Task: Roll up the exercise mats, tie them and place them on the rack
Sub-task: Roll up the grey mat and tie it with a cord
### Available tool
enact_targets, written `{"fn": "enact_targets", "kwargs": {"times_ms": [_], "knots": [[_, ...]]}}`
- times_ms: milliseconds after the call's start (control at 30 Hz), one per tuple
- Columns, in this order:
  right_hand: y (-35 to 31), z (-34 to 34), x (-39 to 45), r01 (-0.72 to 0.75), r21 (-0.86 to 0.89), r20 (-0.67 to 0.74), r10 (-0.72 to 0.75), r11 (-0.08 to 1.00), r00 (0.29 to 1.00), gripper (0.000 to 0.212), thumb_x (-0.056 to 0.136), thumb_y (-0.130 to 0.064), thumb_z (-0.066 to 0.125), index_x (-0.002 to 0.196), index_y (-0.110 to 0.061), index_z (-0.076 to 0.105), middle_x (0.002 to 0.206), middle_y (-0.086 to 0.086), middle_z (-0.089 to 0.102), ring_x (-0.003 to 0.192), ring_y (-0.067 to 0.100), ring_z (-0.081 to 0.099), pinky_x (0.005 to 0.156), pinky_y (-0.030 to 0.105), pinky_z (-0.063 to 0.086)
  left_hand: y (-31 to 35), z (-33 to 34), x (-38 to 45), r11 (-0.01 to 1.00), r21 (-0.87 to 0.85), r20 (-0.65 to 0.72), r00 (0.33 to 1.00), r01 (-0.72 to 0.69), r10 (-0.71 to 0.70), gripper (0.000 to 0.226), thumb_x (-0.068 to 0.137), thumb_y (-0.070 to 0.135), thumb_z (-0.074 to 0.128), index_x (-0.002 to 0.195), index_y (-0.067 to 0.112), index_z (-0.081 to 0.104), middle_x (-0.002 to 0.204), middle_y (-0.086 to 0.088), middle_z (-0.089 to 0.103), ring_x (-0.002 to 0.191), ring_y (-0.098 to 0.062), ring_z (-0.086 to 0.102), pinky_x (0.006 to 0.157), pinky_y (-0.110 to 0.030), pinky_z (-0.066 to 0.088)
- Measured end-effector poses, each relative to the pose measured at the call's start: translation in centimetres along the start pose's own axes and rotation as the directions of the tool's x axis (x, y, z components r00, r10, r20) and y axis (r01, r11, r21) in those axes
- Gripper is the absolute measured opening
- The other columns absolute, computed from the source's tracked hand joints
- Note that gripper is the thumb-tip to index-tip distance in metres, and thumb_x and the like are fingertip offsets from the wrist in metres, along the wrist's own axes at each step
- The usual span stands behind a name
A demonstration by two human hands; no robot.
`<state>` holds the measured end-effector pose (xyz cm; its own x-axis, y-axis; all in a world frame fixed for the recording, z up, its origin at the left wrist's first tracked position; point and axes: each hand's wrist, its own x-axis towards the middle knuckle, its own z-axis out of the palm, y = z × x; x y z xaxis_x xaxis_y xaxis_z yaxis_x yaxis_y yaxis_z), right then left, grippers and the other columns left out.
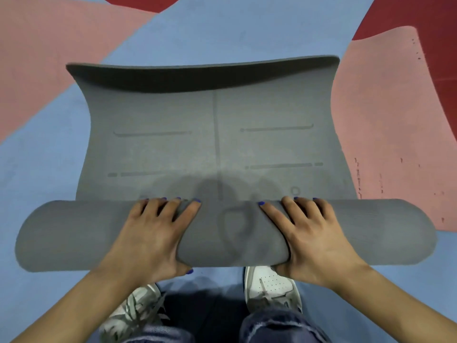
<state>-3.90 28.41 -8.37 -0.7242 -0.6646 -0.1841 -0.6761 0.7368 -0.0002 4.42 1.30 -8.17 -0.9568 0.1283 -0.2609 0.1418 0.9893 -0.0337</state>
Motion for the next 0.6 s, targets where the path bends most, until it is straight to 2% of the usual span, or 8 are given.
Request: {"fn": "enact_targets", "kwargs": {"times_ms": [100,167,267,367,400,433,500,600], "knots": [[0.7,-0.3,1.4,-0.01,0.023,0.114,0.007,1.0,0.993,0.111,0.037,-0.069,0.063,0.136,-0.024,0.041,0.109,0.009,0.06,0.089,0.036,0.059,0.081,0.049,0.047,-0.7,-0.5,1.3,0.999,-0.043,0.049,0.999,0.004,-0.002,0.116,0.031,0.083,0.046,0.128,0.02,0.056,0.1,-0.004,0.067,0.081,-0.032,0.064,0.071,-0.044,0.052],[0.6,-0.9,2.4,-0.005,0.009,0.228,0.003,1.0,0.974,0.121,0.035,-0.075,0.066,0.14,-0.03,0.027,0.117,0.005,0.055,0.1,0.034,0.057,0.09,0.052,0.044,-0.9,-1.0,2.3,0.998,-0.063,0.111,0.994,-0.011,0.018,0.12,0.029,0.085,0.044,0.133,0.024,0.047,0.101,-0.001,0.066,0.083,-0.03,0.065,0.073,-0.045,0.054],[0.6,-1.3,2.9,-0.006,0.009,0.309,0.003,1.0,0.951,0.126,0.052,-0.073,0.071,0.146,-0.036,-0.004,0.14,0.0,0.03,0.134,0.029,0.03,0.113,0.051,0.018,-0.9,-1.3,3.3,0.998,-0.058,0.269,0.963,-0.003,0.018,0.126,0.041,0.084,0.058,0.147,0.035,0.013,0.133,0.006,0.047,0.117,-0.023,0.05,0.105,-0.04,0.037],[0.1,-1.8,2.8,-0.044,0.017,0.313,0.037,0.999,0.949,0.128,0.059,-0.069,0.071,0.149,-0.032,-0.011,0.153,0.008,0.013,0.146,0.029,0.004,0.116,0.056,0.0,-0.9,-2.1,4.1,0.996,-0.085,0.366,0.931,0.029,0.004,0.126,0.05,0.077,0.07,0.148,0.037,0.003,0.142,0.007,0.037,0.128,-0.02,0.04,0.112,-0.039,0.027],[-0.1,-1.9,2.6,-0.04,-0.005,0.281,0.039,0.999,0.959,0.13,0.057,-0.068,0.073,0.151,-0.028,-0.007,0.156,0.013,0.011,0.146,0.031,0.004,0.114,0.06,0.0,-1.1,-2.2,4.3,0.995,-0.097,0.379,0.925,0.036,0.004,0.126,0.051,0.075,0.071,0.149,0.038,0.002,0.144,0.007,0.037,0.13,-0.019,0.039,0.113,-0.039,0.026],[-0.4,-2.0,2.4,-0.025,-0.057,0.22,0.037,0.998,0.975,0.133,0.051,-0.067,0.077,0.153,-0.022,0.004,0.154,0.019,0.018,0.145,0.035,0.013,0.112,0.065,0.007,-1.4,-2.4,4.7,0.993,-0.112,0.399,0.917,0.048,0.001,0.127,0.051,0.075,0.072,0.149,0.039,0.0,0.147,0.008,0.035,0.133,-0.018,0.037,0.115,-0.04,0.023],[-0.9,-1.5,1.7,-0.035,0.002,0.058,0.034,0.999,0.998,0.131,0.036,-0.057,0.085,0.147,-0.016,0.03,0.144,0.024,0.039,0.135,0.039,0.036,0.104,0.069,0.024,-1.8,-2.7,5.2,0.987,-0.147,0.433,0.901,0.069,0.001,0.13,0.051,0.074,0.073,0.149,0.041,-0.005,0.154,0.009,0.026,0.142,-0.016,0.026,0.119,-0.044,0.011],[-1.9,-0.5,0.5,0.023,0.09,-0.128,-0.011,0.996,0.992,0.11,0.056,-0.048,0.079,0.148,-0.016,0.028,0.147,0.021,0.035,0.14,0.035,0.026,0.108,0.064,0.016,-2.0,-3.4,5.5,0.984,-0.174,0.369,0.929,0.034,0.033,0.128,0.058,0.07,0.073,0.15,0.039,-0.011,0.16,0.01,0.01,0.147,-0.011,0.008,0.119,-0.044,-0.002]]}}
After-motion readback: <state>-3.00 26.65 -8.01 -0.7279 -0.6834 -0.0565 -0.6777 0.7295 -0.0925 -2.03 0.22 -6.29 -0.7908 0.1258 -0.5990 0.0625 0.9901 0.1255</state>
